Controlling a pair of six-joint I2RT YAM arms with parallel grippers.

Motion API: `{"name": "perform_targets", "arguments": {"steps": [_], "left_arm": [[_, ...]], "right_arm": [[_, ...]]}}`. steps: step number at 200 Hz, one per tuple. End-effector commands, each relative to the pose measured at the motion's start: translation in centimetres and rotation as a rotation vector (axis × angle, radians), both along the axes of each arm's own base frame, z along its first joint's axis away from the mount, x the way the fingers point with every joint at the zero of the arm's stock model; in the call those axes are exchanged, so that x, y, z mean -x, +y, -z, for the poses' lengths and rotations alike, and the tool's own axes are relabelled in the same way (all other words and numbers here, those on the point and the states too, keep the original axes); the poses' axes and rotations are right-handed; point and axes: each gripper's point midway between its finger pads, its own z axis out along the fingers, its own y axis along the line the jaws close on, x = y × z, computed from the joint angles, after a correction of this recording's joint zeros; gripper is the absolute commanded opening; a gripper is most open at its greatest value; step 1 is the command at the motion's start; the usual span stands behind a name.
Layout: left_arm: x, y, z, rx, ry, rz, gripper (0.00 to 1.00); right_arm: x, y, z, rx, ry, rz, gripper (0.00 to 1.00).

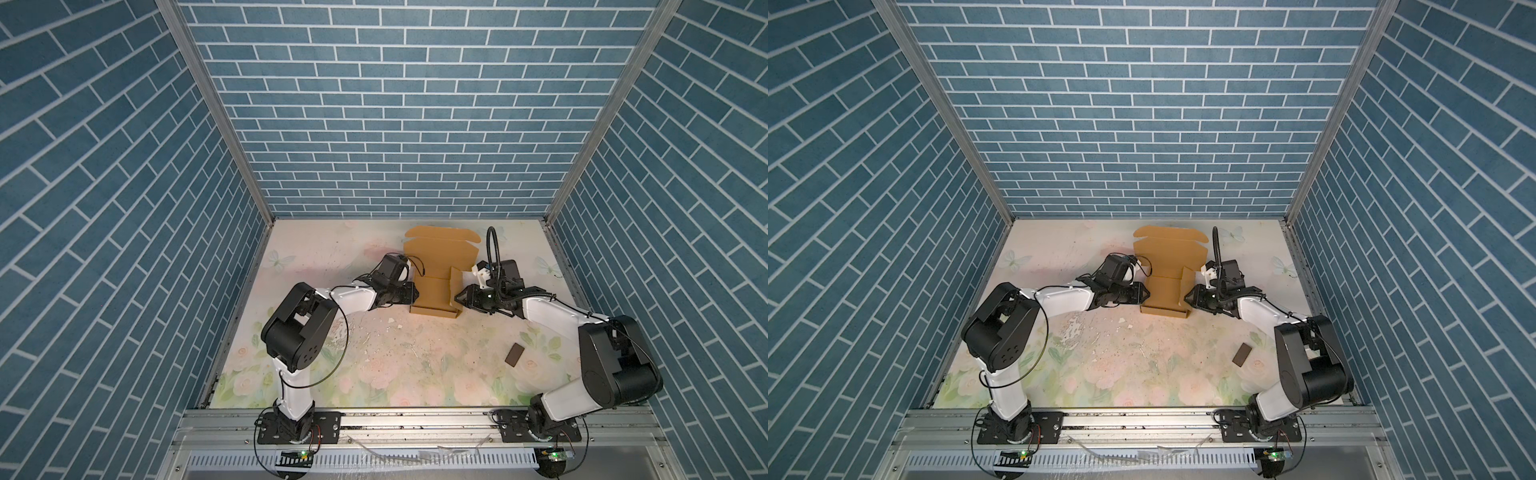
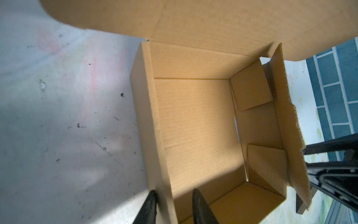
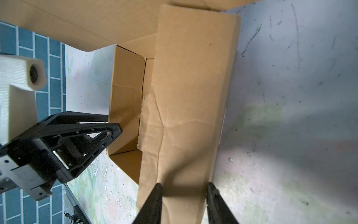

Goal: Assemble paper box
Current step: Fold the bottom flaps of a flat cardboard box at the center of the table.

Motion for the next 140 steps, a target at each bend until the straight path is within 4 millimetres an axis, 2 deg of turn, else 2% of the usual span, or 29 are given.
{"name": "perform_targets", "arguments": {"steps": [1, 50, 102, 123, 140], "left_arm": [[-0.3, -0.8, -0.3, 0.018, -0.012, 0.019, 0.33], [-0.3, -0.9, -0.3, 0.020, -0.011, 0.024, 0.33], [-0.2, -1.0, -0.3, 0.021, -0.013, 0.027, 0.33], [-0.4, -0.8, 0.1, 0.016, -0.003, 0.014, 0.33], [-0.4, -1.1, -0.3, 0.026, -0.011, 0.026, 0.33]], "right_arm": [[-0.1, 0.6, 0.1, -0.034, 0.012, -0.005, 0.40], [-0.9, 1.1, 0.4, 0.003, 0.004, 0.006, 0.40], [-1.0, 1.2, 2.1, 0.104, 0.000, 0.031, 0.33], [-1.1, 0.3, 3.1, 0.177, 0.013, 0.057, 0.32], [-1.3, -0.5, 3.6, 0.222, 0.019, 0.090, 0.33]]}}
